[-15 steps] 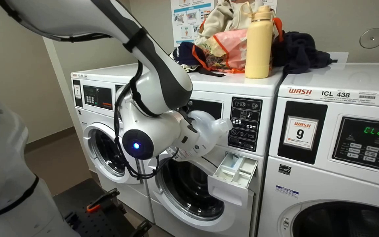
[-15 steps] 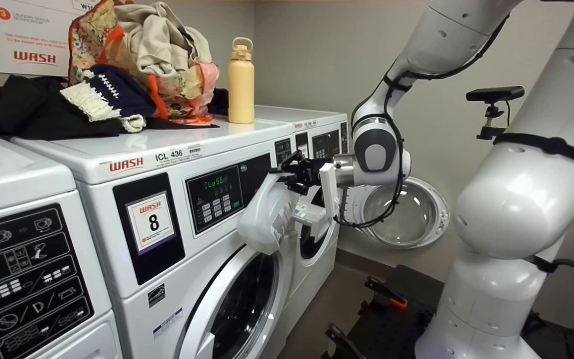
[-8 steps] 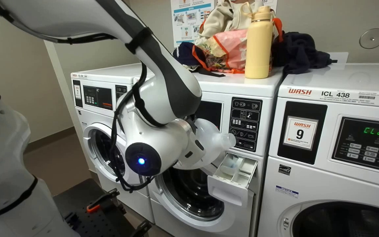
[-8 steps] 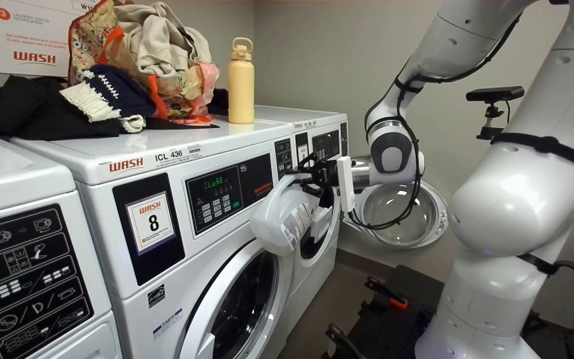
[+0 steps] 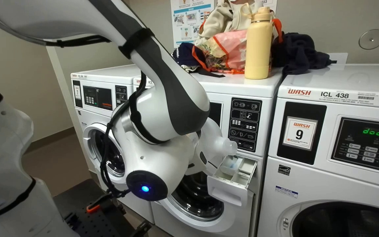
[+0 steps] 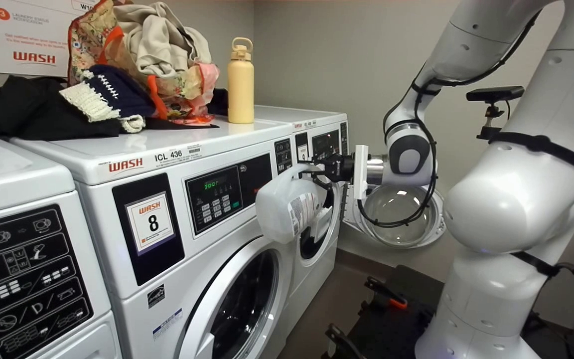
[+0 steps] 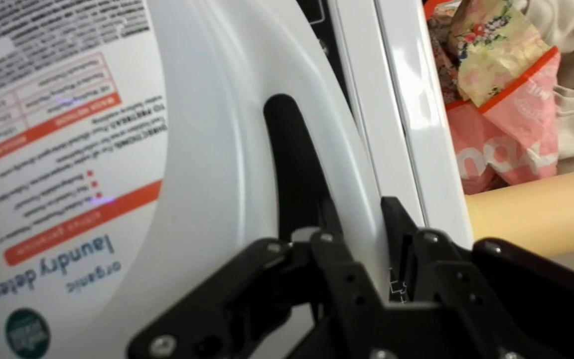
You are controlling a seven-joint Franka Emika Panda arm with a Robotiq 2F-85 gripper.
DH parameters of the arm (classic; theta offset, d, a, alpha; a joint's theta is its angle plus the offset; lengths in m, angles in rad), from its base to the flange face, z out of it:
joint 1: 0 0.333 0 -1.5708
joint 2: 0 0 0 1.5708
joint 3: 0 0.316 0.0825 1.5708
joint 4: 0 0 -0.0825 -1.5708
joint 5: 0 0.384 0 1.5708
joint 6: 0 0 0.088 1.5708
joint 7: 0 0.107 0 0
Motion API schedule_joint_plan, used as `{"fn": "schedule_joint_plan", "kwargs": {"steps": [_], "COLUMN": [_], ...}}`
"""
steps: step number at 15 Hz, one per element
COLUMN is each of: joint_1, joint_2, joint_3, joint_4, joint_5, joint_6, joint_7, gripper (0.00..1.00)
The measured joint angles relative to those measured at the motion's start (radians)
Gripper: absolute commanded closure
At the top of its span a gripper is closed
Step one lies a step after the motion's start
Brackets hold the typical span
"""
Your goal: Pour some liquid from the white container into the washing machine soap chamber
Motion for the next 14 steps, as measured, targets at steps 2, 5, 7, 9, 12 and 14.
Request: {"fn": "schedule_joint_plan", "kwargs": {"steps": [2,5,7,9,12,14], "joint_1": [-0.003,-0.007,-0.018,-0.026,-0.037,-0.038], "joint_2": [0.001,0.013,0.031,0.054,0.095,0.122], "joint_3": [-0.006,-0.019,-0.031,-0.046,-0.056,-0.057], "joint_4": [0.002,0.007,0.010,0.013,0.019,0.021], "joint_5": [0.000,0.000,0.005,0.018,0.063,0.120], "joint_6": [-0.055,-0.137,-0.188,-0.228,-0.266,-0.270], "joint_7": [0.046,0.119,0.164,0.202,0.262,0.301], "gripper": [0.93,0.93,0.93,0.93,0.93,0.93]}}
